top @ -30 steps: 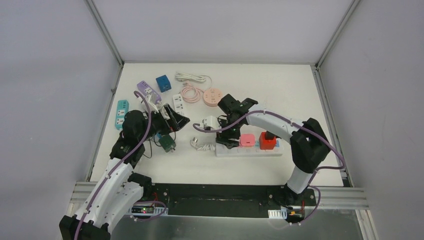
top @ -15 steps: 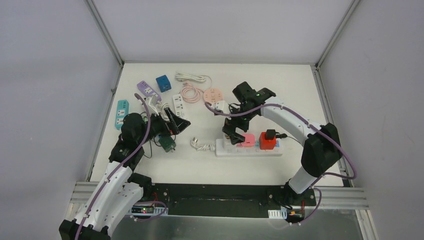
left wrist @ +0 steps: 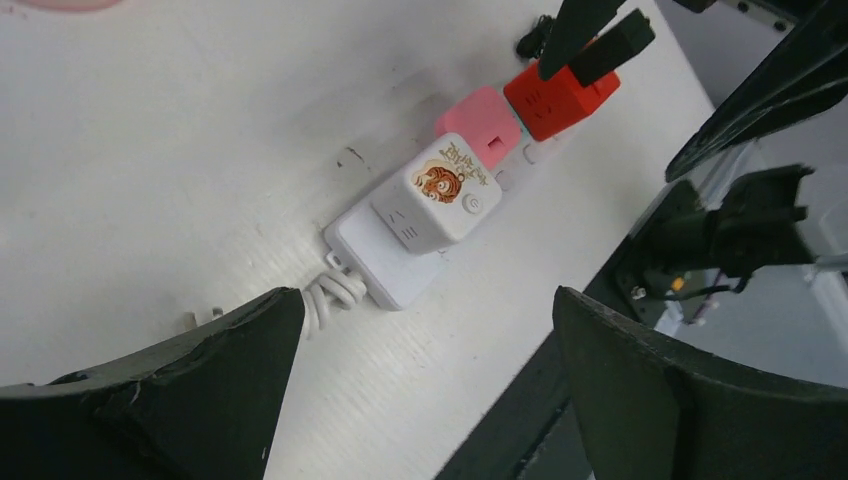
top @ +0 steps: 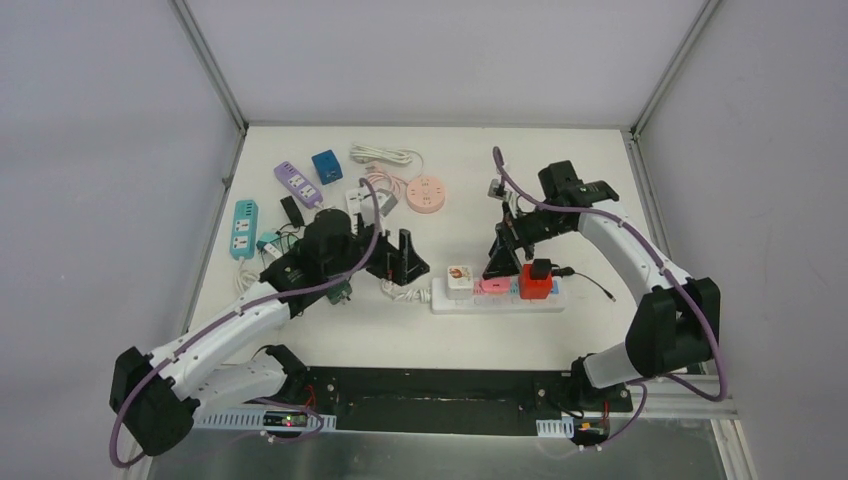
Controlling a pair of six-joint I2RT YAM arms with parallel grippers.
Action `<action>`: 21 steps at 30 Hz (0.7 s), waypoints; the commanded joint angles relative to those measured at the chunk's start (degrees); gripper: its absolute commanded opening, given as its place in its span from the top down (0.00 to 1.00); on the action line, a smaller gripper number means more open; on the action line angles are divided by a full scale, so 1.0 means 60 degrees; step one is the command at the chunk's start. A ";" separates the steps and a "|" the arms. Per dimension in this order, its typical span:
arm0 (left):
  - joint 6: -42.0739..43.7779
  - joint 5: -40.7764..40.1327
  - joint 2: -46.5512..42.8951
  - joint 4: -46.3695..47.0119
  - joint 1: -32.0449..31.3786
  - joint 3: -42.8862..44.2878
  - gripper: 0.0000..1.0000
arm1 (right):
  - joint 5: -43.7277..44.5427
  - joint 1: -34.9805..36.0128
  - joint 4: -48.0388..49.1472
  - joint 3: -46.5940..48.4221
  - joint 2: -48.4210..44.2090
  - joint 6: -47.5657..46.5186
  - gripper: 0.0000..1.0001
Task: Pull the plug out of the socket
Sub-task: Remove the plug from the socket.
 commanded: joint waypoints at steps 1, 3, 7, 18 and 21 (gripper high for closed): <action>0.3334 -0.0511 0.1091 0.0320 -0.0880 0.0905 0.01 | -0.2325 -0.0738 0.1927 -0.0993 -0.0942 0.1763 0.04; 0.4433 -0.0183 0.1650 0.0342 -0.1023 0.1106 0.01 | -0.2190 -0.0924 0.2209 -0.1240 -0.1126 0.2039 0.05; 0.5733 0.0870 0.2402 0.1250 -0.1027 0.0998 0.01 | -0.1540 -0.1213 0.2282 -0.1349 -0.1290 0.2051 0.07; 0.7645 0.2716 0.4545 0.2797 -0.1375 0.1498 0.01 | -0.0796 -0.1487 0.2748 -0.1778 -0.1384 0.2421 0.27; 0.7755 0.2845 0.5011 0.2792 -0.1471 0.1724 0.01 | -0.0823 -0.1490 0.2744 -0.1738 -0.1252 0.2442 0.30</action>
